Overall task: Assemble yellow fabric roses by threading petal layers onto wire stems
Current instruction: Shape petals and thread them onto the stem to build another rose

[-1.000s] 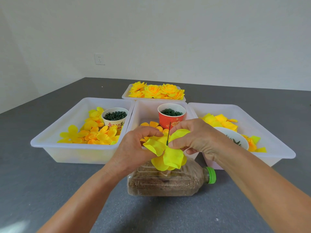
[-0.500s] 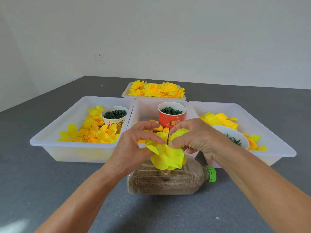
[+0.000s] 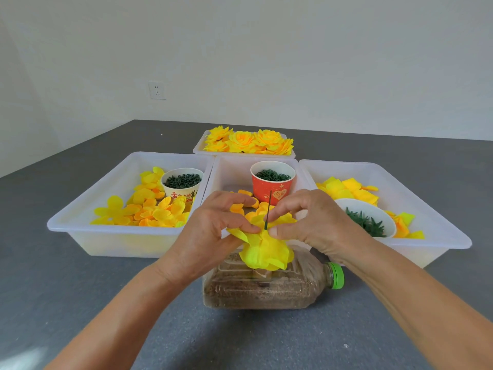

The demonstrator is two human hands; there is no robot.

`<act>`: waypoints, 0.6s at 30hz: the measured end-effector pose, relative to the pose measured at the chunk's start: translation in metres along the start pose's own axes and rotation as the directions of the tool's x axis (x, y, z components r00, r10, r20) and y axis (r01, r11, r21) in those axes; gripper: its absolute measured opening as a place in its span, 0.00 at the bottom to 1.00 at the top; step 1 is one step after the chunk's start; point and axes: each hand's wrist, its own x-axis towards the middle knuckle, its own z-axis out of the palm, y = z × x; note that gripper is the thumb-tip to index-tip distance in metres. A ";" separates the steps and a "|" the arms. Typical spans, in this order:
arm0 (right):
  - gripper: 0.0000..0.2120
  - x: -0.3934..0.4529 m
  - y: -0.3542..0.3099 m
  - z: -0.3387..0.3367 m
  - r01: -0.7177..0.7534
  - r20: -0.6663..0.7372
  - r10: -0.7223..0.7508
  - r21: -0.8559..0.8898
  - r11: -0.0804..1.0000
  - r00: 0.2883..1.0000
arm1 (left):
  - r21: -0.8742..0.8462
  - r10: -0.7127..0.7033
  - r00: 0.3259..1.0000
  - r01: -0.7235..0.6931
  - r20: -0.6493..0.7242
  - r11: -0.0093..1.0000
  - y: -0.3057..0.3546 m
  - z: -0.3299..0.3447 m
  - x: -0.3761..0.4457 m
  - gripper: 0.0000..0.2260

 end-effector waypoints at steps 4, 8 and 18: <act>0.08 0.001 0.003 0.001 0.072 0.007 -0.072 -0.032 0.997 0.997 | 0.028 -0.009 1.000 0.008 0.026 1.000 0.006 -0.004 -0.002 0.12; 0.07 0.002 0.007 0.002 0.044 0.034 -0.046 0.060 0.997 0.998 | -0.072 -0.046 0.996 0.052 0.076 0.996 0.012 -0.009 -0.005 0.14; 0.11 0.007 0.016 0.004 0.078 0.037 -0.081 0.094 0.993 0.996 | -0.278 -0.252 0.968 0.245 0.012 0.929 0.010 0.011 0.004 0.03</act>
